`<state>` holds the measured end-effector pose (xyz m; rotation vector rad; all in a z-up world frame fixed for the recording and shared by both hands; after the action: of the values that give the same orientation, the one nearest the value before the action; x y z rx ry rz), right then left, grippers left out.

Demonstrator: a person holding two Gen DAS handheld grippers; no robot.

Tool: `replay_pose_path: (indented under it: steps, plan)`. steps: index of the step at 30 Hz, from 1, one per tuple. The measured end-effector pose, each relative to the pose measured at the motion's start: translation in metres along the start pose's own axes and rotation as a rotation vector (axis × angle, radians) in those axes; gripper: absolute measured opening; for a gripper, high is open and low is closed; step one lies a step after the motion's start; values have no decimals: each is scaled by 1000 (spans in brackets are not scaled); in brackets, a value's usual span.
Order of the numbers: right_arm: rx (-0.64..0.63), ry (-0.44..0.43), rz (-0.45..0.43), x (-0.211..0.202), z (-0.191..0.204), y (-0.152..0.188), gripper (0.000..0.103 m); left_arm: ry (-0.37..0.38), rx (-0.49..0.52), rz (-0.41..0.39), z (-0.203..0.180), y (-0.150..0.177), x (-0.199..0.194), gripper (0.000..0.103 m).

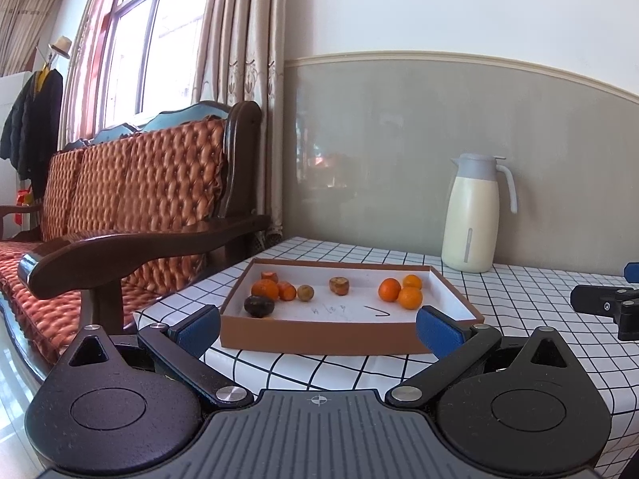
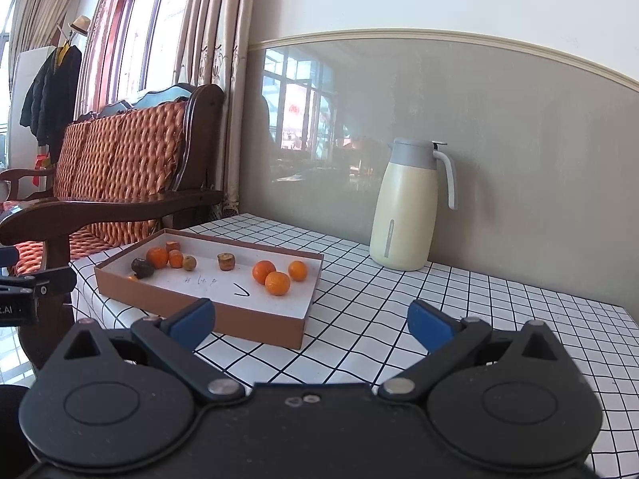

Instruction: Organize fruits

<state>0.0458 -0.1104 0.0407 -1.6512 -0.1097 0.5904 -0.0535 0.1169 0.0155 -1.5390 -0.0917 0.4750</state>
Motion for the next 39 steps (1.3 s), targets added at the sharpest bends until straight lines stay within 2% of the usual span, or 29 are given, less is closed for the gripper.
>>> replay_pose_path:
  steps: [39]
  plan:
    - [-3, 2, 4, 0, 3, 3, 97, 9, 8, -5, -2, -2, 1, 103]
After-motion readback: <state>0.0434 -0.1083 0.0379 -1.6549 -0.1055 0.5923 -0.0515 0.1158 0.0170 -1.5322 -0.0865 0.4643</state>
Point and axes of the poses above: each gripper's, at about its wrist camera, not at the fingertips, and x roughly the way its jaws point, z to its left, y to its underside, the point moved 1 cm from there along x, roughly the way its jaws point, and after that the axes turned 3 degrees about x, right-handed, at the moved point
